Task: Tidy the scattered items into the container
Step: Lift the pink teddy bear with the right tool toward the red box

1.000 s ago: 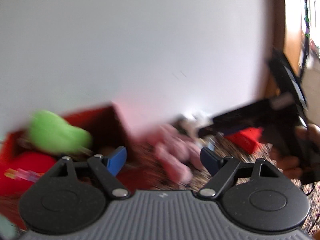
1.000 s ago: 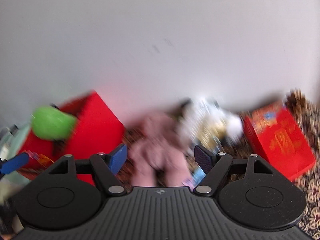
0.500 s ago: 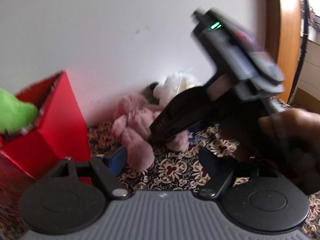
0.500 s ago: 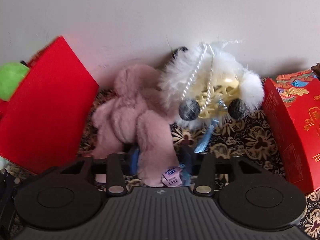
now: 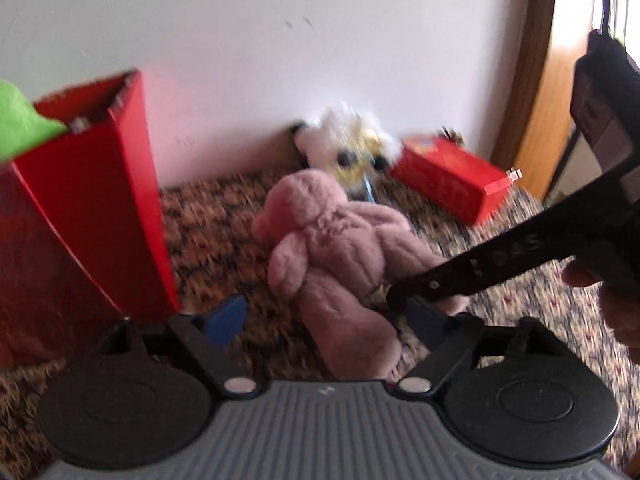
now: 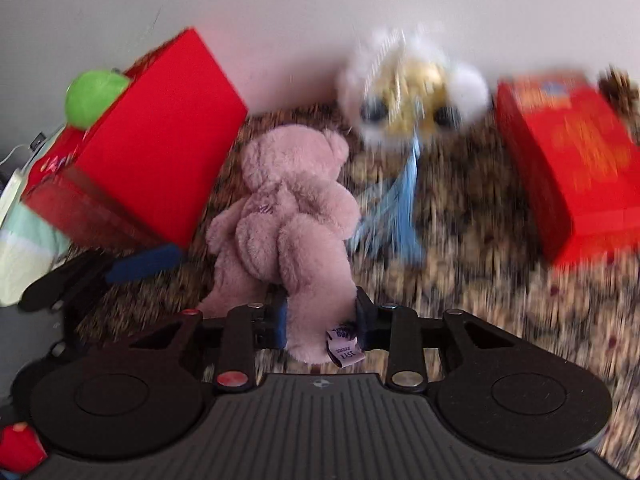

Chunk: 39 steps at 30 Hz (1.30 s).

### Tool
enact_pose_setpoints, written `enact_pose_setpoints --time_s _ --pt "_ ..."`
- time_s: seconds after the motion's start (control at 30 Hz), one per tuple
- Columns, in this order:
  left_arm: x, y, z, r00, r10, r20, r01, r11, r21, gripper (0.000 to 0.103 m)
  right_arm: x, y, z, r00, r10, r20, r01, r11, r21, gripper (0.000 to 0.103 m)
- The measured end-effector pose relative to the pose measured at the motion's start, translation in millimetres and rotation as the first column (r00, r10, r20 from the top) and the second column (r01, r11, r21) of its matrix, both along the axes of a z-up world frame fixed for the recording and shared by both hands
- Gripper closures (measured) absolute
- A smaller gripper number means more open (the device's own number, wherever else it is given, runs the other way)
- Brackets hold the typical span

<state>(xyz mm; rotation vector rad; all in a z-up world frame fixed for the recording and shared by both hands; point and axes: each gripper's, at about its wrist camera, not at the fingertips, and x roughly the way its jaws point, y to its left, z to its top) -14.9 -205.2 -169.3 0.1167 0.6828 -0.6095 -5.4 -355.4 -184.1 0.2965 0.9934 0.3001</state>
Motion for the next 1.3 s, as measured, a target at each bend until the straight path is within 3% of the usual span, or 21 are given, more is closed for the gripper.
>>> enact_pose_setpoints --time_s 0.13,0.27,0.33,0.4,0.47,0.6,0.67,0.8,0.93,1.0,1.3 --pt "-2.4 -10.3 -8.5 1.000 -0.023 -0.020 0.023 0.999 0.028 0.036 -16.2 3.1 3.9 1.000 -0.002 0.008 0.002 0.999 -0.043 0.063" --pt "1.6 -17.5 -10.4 1.000 -0.008 -0.013 0.008 0.999 0.045 0.050 -6.1 -3.0 3.8 0.994 -0.067 0.086 0.071 0.997 -0.042 0.030" --pt "0.6 -21.6 -7.6 1.000 -0.001 -0.013 0.002 0.998 0.060 0.057 5.7 -1.3 2.7 0.991 -0.094 0.094 0.098 0.994 -0.042 0.029" --pt "0.7 -23.1 -4.8 1.000 0.013 -0.021 -0.011 0.997 0.071 0.058 13.6 -0.9 -1.2 0.991 -0.103 0.084 0.104 0.994 -0.012 0.029" --pt "1.7 -21.4 -2.8 0.999 0.023 -0.038 -0.020 0.998 0.067 0.059 15.2 -5.3 -5.1 0.992 -0.109 0.066 0.107 0.994 0.032 0.030" --pt "5.5 -21.1 -3.3 0.998 0.036 -0.057 -0.032 0.997 0.068 0.061 11.0 -8.5 -8.8 0.996 -0.092 0.013 0.090 0.990 0.110 0.048" --pt "6.2 -23.2 -3.5 0.998 0.038 -0.056 -0.034 0.996 0.077 0.061 4.9 -6.6 -10.1 0.998 -0.063 -0.020 0.066 0.988 0.140 0.051" --pt "4.7 -25.8 -4.8 0.998 0.052 -0.046 -0.047 0.994 0.095 0.062 -6.2 8.6 -2.8 0.998 -0.060 0.021 0.058 0.997 0.060 0.053" --pt "6.3 -20.7 -1.7 0.995 0.087 -0.054 -0.081 0.992 0.101 0.064 -8.7 12.2 3.8 0.997 -0.075 0.028 0.073 0.995 0.069 0.061" --pt "6.1 -17.0 1.1 0.994 0.100 -0.052 -0.095 0.990 0.103 0.066 -13.9 10.2 10.3 0.996 -0.078 0.045 0.075 0.995 0.064 0.076" --pt "-3.5 -6.1 36.6 0.997 0.077 -0.010 -0.076 0.996 0.042 0.068 -26.8 14.7 41.8 0.983 -0.122 0.138 0.114 0.991 0.063 0.076"
